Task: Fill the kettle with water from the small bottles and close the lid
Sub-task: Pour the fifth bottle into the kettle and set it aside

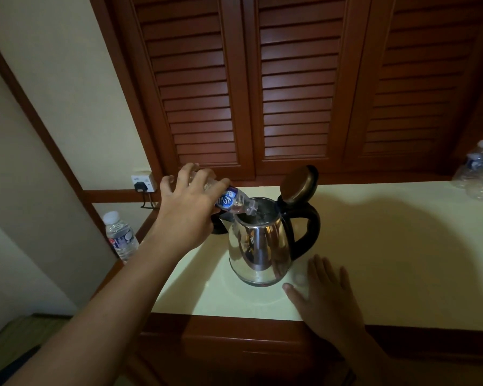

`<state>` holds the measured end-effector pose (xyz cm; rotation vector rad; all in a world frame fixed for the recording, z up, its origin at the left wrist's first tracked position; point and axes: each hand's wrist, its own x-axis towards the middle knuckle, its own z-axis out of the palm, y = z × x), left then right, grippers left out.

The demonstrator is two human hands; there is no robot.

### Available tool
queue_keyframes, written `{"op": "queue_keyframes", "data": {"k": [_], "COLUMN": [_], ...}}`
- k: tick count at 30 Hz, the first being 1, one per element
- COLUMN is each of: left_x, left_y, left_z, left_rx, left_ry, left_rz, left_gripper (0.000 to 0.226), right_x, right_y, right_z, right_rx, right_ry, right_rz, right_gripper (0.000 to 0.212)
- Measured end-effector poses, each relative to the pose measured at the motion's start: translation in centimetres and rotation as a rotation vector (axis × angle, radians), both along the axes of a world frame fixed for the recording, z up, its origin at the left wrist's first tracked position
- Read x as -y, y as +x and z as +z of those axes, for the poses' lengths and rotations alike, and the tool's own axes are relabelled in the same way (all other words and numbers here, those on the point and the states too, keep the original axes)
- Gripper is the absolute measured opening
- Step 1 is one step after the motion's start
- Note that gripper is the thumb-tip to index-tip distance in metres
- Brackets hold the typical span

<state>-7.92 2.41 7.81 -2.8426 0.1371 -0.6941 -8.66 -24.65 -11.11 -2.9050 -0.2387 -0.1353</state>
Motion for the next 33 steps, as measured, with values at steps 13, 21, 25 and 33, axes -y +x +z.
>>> {"op": "queue_keyframes", "data": {"k": [13, 21, 25, 33], "left_x": [0.64, 0.74, 0.78, 0.52], "left_y": [0.26, 0.41, 0.37, 0.4], "left_z": [-0.45, -0.58, -0.4, -0.66], "left_rx": [0.07, 0.087, 0.075, 0.053], "left_ry": [0.096, 0.129, 0.131, 0.03], "left_rz": [-0.019, -0.033, -0.024, 0.011], "left_gripper": [0.092, 0.094, 0.093, 0.086], "right_x": [0.03, -0.01, -0.02, 0.15], "right_y": [-0.17, -0.3, -0.37, -0.36], "right_z": [0.08, 0.33, 0.37, 0.1], "right_rx": [0.002, -0.005, -0.006, 0.014], "right_ry": [0.02, -0.007, -0.003, 0.044], "right_rz": [0.006, 0.006, 0.008, 0.021], "right_gripper": [0.098, 0.094, 0.094, 0.089]}}
